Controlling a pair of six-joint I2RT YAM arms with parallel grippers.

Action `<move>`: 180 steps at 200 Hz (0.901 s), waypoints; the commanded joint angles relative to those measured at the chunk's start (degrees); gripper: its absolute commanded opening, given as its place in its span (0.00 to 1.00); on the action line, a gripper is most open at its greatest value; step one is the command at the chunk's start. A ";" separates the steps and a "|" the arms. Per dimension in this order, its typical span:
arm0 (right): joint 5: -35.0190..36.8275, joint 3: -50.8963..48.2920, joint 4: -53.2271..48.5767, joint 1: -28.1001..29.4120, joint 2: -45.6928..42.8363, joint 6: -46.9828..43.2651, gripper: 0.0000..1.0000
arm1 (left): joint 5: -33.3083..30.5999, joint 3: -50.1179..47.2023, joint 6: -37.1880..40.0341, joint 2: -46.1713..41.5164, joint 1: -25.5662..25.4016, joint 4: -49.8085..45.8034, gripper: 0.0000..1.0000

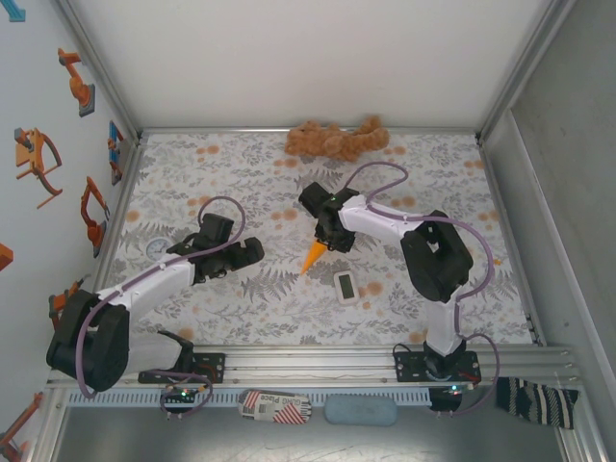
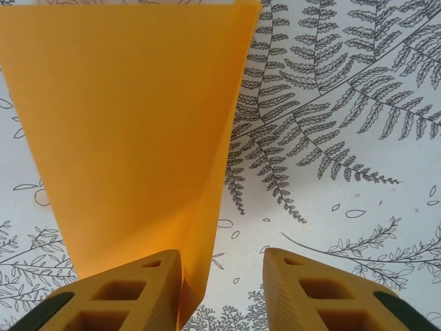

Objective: Fold a paper plane with a square sheet of paper (pick it up from the middle)
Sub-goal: Move the paper plane to the top-center of the table.

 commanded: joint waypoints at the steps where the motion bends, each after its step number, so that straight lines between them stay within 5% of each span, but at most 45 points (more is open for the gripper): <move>1: 1.80 1.61 -1.83 0.24 1.27 3.14 0.29 | 0.82 1.02 0.98 -0.09 0.21 0.07 1.00; 63: 6.54 2.19 -0.25 0.15 -0.25 1.99 0.02 | 1.21 0.91 0.33 -1.19 0.71 0.07 0.99; 101: 6.26 4.13 3.86 0.15 -2.27 -5.37 0.00 | 3.50 1.28 -0.22 -1.55 2.76 0.32 0.99; 142: -12.00 7.91 19.16 -0.11 -2.19 -24.77 0.00 | 7.53 0.35 -2.80 -2.30 8.32 2.05 1.00; 180: -26.11 8.09 28.77 -1.29 0.66 -30.23 0.00 | 8.18 -1.88 -5.57 -2.84 13.88 4.73 1.00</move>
